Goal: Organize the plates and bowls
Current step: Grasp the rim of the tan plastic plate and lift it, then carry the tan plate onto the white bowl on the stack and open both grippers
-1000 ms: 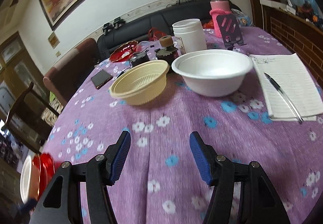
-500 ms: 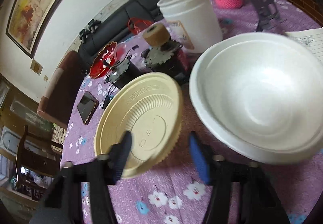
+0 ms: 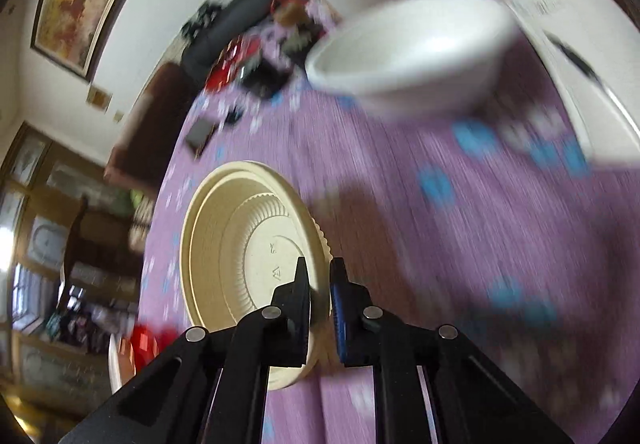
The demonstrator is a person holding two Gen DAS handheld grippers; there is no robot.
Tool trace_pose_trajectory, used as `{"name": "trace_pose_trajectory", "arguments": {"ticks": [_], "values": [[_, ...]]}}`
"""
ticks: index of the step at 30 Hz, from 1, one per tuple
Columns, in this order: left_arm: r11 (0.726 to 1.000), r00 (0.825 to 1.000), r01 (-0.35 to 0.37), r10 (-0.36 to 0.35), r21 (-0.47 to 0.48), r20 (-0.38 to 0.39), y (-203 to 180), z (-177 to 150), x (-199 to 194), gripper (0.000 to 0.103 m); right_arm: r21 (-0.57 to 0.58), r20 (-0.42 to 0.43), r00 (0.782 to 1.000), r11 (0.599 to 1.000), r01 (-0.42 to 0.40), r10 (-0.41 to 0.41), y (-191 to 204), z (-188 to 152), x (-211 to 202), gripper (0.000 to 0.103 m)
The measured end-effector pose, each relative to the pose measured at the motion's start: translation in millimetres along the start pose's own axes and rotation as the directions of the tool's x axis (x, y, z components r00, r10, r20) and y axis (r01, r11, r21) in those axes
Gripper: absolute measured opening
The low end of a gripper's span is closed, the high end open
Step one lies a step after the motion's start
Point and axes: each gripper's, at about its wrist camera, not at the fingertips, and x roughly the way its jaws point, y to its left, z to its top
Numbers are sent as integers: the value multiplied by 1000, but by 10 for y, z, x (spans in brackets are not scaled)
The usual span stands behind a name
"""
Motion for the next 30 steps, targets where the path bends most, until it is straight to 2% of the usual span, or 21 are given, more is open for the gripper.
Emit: {"name": "trace_pose_trajectory", "arguments": {"ticks": [3, 6, 8, 10, 13, 15, 17, 21, 23, 25, 27, 28, 30], "values": [[999, 999, 35, -35, -24, -27, -52, 43, 84, 81, -57, -32, 999, 998, 2, -4, -81, -244, -112, 11], [998, 997, 45, -48, -45, -55, -125, 115, 205, 81, -136, 65, 996, 988, 75, -67, -58, -358, -164, 11], [999, 998, 23, -25, -34, -54, -187, 161, 262, 81, -166, 119, 991, 982, 88, -68, -63, -380, -149, 16], [1000, 999, -16, 15, -14, -46, -246, 208, 325, 81, -154, 145, 989, 987, 54, -31, -122, -377, -98, 26], [999, 998, -41, 41, -4, -48, -301, 293, 486, 81, -144, 128, 991, 989, 42, -24, -207, -399, -66, 26], [999, 997, -40, 39, -15, -70, -328, 354, 657, 70, -152, 147, 988, 986, 60, -37, -193, -422, -95, 26], [999, 994, -36, 35, -12, -103, -381, 392, 821, 53, -158, 154, 988, 986, 58, -33, -164, -433, -108, 26], [999, 985, -45, 44, 0, -166, -477, 402, 1154, 42, -170, 147, 988, 982, 80, -55, -125, -441, -60, 26], [999, 980, -43, 44, 11, -194, -513, 372, 1264, 30, -178, 140, 988, 980, 87, -62, -115, -448, -36, 26], [999, 976, -33, 35, 13, -214, -545, 335, 1318, 27, -188, 141, 987, 977, 100, -73, -95, -457, -22, 26], [1000, 975, -29, 30, 10, -218, -544, 327, 1331, 21, -199, 137, 987, 974, 112, -86, -81, -475, 0, 26], [1000, 975, -26, 27, 7, -222, -536, 322, 1332, 15, -201, 133, 987, 973, 116, -90, -77, -484, 22, 25], [1000, 975, -17, 15, -5, -220, -521, 325, 1313, 15, -204, 134, 986, 971, 126, -100, -72, -502, 47, 16]]}}
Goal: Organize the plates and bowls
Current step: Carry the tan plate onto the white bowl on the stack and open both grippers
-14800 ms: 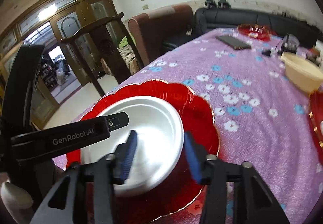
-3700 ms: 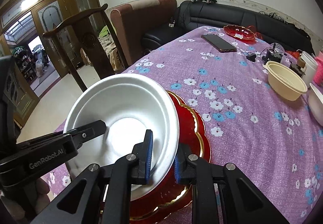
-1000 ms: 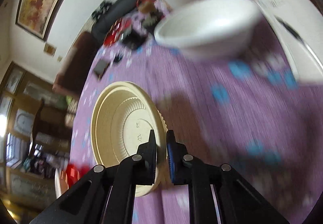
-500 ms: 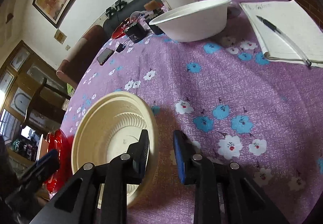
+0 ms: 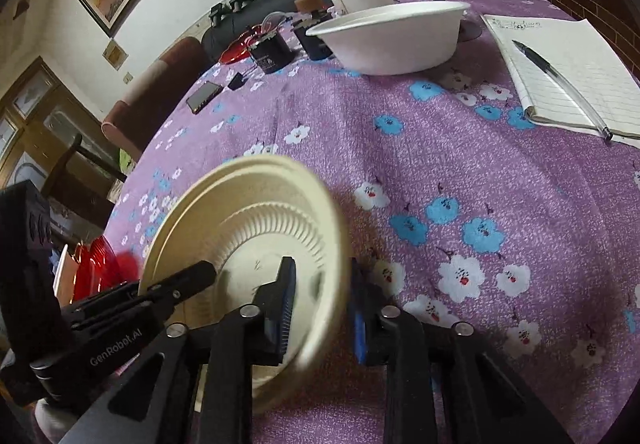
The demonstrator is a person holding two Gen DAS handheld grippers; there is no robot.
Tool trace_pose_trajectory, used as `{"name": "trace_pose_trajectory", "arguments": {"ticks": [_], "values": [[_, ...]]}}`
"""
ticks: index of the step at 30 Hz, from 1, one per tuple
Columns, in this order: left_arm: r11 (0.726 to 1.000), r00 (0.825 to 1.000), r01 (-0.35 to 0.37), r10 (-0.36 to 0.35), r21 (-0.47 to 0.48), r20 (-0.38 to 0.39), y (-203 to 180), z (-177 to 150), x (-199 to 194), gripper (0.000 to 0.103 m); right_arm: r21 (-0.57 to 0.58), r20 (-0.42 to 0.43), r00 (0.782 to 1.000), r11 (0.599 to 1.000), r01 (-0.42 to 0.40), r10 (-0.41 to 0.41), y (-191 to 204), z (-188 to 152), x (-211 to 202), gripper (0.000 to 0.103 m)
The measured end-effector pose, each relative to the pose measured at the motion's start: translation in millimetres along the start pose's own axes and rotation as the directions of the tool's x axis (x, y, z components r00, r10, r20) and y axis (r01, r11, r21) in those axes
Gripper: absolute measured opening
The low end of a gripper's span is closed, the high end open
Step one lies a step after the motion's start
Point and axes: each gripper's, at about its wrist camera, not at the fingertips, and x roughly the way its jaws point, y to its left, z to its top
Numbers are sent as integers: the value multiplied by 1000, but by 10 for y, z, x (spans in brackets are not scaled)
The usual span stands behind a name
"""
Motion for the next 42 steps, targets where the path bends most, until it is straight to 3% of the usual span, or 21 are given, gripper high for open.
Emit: {"name": "trace_pose_trajectory", "arguments": {"ticks": [9, 14, 19, 24, 28, 34, 39, 42], "values": [[1000, 993, -6, 7, -11, 122, 90, -110, -576, 15, -53, 84, 994, 996, -68, 73, 300, -35, -211, 14], [998, 968, -26, 40, -57, 247, 380, -217, -1195, 15, -115, 100, 985, 985, -129, 141, 874, -25, -367, 14], [980, 946, -24, 86, -197, 313, 1031, -320, -1695, 15, -267, 76, 979, 950, -162, 188, 1716, 0, -384, 14], [945, 927, -61, 172, -320, 333, 1629, -474, -1944, 15, -385, 15, 978, 904, -188, 210, 2451, -104, -173, 15], [914, 933, -72, 204, -400, 298, 2061, -590, -1940, 15, -428, -42, 980, 882, -195, 196, 2834, -222, 84, 15], [891, 944, -57, 196, -450, 267, 2389, -721, -1851, 15, -466, -61, 987, 870, -162, 151, 3088, -326, 345, 15], [889, 941, -32, 181, -457, 286, 2451, -746, -1879, 16, -479, -61, 988, 864, -153, 141, 3128, -314, 367, 15], [887, 938, -5, 164, -462, 306, 2486, -765, -1920, 21, -478, -53, 988, 865, -155, 148, 3149, -312, 372, 15]]}}
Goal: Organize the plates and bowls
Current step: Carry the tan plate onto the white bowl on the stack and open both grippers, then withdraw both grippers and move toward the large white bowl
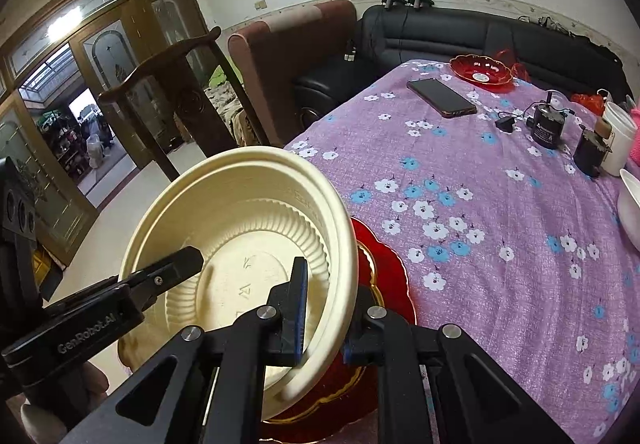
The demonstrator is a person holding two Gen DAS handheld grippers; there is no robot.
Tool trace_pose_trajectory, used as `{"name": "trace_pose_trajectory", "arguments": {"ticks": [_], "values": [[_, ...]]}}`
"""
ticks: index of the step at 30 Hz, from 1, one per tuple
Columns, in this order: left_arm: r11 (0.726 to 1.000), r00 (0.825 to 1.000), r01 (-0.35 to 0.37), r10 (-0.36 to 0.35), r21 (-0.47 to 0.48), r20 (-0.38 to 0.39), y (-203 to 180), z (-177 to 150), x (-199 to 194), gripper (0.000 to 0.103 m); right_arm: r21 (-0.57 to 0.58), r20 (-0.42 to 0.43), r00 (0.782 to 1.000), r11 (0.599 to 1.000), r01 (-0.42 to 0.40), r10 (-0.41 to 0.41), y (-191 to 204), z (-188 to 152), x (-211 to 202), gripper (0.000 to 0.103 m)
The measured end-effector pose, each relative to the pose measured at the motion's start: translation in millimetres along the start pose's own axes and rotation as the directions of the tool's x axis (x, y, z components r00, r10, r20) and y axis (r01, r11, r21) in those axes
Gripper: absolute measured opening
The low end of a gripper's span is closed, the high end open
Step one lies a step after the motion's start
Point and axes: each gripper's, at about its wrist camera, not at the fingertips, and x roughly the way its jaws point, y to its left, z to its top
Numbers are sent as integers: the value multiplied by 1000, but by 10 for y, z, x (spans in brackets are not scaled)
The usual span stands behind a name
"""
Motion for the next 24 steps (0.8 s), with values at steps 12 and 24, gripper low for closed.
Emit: {"name": "trace_pose_trajectory", "arguments": {"ticks": [12, 24], "values": [[1000, 992, 2, -2, 0, 126, -58, 26, -355, 54, 38, 126, 992, 999, -10, 6, -54, 52, -251, 56], [978, 982, -43, 3, 206, 191, -643, -237, -533, 75, 168, 173, 985, 986, -21, -8, -555, -113, -528, 60]]}}
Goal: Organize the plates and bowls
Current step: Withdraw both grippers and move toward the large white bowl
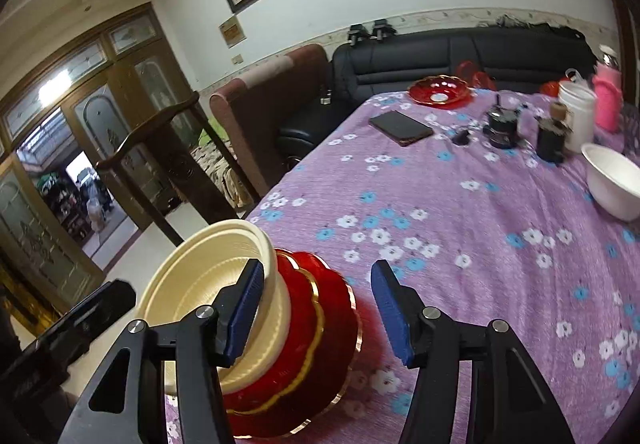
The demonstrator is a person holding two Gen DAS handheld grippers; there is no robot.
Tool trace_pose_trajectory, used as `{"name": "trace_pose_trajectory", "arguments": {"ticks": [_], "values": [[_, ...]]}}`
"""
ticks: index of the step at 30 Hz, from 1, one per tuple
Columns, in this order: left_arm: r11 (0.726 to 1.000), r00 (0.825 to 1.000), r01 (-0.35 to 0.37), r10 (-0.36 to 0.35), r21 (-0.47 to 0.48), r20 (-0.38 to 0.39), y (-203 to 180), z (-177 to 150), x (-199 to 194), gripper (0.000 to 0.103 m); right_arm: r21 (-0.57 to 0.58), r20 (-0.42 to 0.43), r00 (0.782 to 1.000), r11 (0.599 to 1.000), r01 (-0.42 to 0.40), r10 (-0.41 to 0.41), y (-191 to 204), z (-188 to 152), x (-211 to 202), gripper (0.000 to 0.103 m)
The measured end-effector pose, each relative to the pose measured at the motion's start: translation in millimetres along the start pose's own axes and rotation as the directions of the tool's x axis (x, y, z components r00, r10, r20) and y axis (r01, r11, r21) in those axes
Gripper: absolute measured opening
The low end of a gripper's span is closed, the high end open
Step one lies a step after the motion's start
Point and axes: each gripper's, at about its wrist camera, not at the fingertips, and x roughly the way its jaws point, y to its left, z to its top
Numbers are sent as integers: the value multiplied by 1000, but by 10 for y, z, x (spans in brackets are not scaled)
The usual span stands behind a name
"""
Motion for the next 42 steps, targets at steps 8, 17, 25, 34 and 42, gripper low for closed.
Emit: {"name": "trace_pose_trajectory", "arguments": {"ticks": [8, 17, 25, 34, 42], "values": [[983, 999, 28, -21, 182, -40, -615, -208, 10, 76, 72, 13, 999, 997, 30, -31, -419, -64, -192, 61], [949, 996, 30, -2, 315, -88, -1117, -413, 107, 77, 162, 30, 996, 983, 81, -87, -973, -138, -424, 62], [917, 993, 51, -5, 396, -115, -1511, -550, 215, 77, 248, 42, 988, 959, 136, -151, -1530, -171, -631, 62], [890, 984, 102, -24, 445, -178, -1887, -653, 480, 77, 342, 49, 972, 918, 200, -230, -2135, -155, -819, 63], [886, 969, 135, -26, 444, -244, -2020, -765, 784, 77, 472, 90, 926, 834, 285, -367, -2851, 95, -1055, 63]]}}
